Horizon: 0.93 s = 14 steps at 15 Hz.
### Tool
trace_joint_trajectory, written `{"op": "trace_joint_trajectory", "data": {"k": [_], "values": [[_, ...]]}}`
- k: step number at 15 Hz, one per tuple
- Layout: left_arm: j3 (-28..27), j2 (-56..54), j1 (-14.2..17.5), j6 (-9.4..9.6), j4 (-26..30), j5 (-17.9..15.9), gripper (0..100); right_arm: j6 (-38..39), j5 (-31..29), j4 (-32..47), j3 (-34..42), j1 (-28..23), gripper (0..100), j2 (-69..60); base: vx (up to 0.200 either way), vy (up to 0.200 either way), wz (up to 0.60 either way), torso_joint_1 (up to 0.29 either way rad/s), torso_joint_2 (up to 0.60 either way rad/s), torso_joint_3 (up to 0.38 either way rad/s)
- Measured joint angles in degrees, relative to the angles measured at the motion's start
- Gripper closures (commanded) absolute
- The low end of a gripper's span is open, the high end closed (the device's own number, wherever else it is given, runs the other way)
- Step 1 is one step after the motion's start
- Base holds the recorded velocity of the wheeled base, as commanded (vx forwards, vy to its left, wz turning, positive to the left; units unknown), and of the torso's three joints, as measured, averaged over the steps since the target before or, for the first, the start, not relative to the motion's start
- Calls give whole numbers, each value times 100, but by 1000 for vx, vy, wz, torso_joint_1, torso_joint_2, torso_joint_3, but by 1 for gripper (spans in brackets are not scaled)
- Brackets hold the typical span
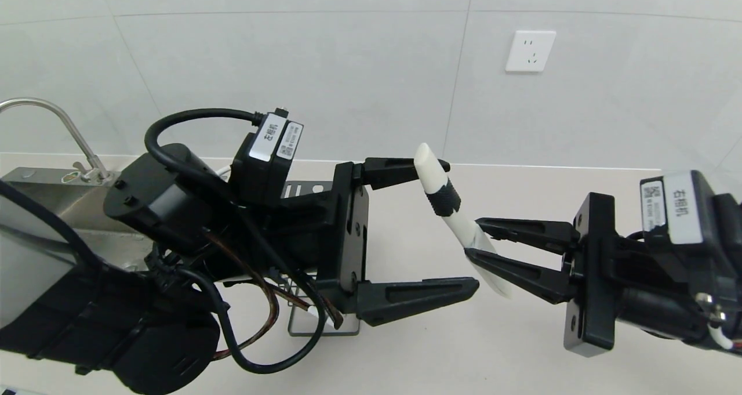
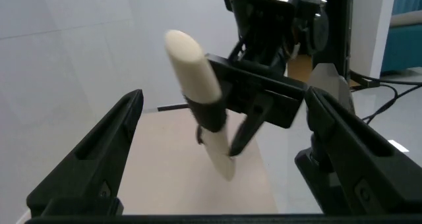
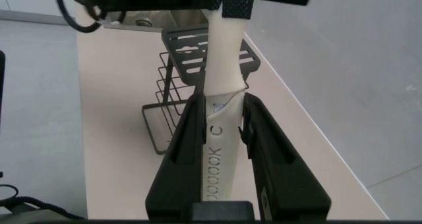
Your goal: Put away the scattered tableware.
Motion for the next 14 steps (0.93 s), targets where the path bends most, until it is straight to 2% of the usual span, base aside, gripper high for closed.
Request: {"op": "trace_joint_trajectory", "data": {"k": [4, 9, 13, 14], "values": [[9, -20, -96, 1, 0, -2, 0, 0, -11, -13, -67, 22, 100, 69, 0, 0, 0, 0, 0, 0], [-291, 234, -163, 11, 0, 2, 0, 2, -17, -32, -66, 74, 100, 85, 0, 0, 0, 0, 0, 0], [-347, 336, 165, 23, 0, 7, 0, 2, -39, -13, 197, 60, 100, 94, 0, 0, 0, 0, 0, 0], [-361, 336, 262, 78, 0, 11, 0, 0, -41, -18, 350, 49, 100, 96, 0, 0, 0, 0, 0, 0]]}}
